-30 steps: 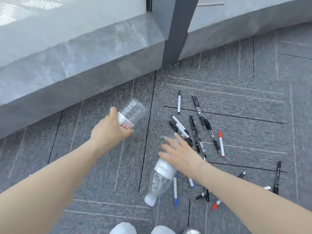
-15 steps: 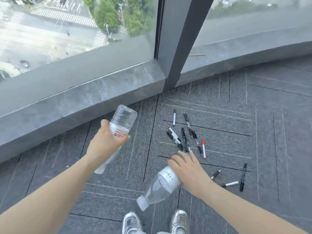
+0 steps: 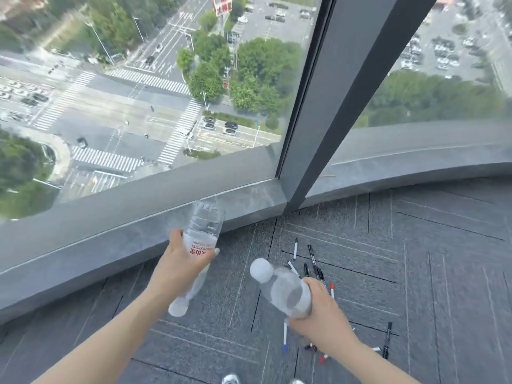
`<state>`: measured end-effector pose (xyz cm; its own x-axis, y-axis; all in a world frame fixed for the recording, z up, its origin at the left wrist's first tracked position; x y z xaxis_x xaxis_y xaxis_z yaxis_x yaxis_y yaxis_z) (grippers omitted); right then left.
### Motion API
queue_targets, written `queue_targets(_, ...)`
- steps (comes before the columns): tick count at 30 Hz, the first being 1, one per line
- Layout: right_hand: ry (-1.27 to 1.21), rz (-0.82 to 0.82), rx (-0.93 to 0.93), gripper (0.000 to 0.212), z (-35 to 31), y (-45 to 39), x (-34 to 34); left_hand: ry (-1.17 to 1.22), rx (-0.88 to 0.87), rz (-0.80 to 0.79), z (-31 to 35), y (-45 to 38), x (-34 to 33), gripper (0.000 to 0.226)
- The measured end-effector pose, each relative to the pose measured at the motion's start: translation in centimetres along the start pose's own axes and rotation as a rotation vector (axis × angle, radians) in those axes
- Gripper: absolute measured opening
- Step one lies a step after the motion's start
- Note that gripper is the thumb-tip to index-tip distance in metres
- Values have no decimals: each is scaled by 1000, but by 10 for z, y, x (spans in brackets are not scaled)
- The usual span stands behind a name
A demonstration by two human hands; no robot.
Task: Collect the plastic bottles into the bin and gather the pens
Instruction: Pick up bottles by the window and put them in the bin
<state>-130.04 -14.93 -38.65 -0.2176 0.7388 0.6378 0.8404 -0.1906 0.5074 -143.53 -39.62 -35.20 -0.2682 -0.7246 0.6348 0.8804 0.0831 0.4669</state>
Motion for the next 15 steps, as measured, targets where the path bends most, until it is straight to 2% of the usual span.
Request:
queue_targets(5, -202, -2, 25, 52, -81, 32, 49, 139, 26, 91, 33, 57, 76, 56)
queue_targets(8, -300, -22, 71, 53, -125, 57, 72, 283, 98, 172, 39, 98, 120, 58)
queue_targets(12, -384, -84, 120, 59, -174, 91, 89, 522, 199, 335, 40, 164, 166, 55)
queue_targets(15, -408, -173, 177, 51, -201, 116, 93, 650, 286, 471, 36, 218, 187, 46)
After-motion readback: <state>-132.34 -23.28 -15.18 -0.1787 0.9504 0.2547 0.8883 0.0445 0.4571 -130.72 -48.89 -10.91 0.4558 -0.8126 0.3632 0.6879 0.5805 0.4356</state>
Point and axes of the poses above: each hand's wrist, its own y-axis away from the middle knuckle, its own x-axis out of the back of the hand, z = x × y, the point moved 4 cm from there along -y, towards the middle knuckle, and after that the axes turned 4 degrees about z, right-handed, at the moved point
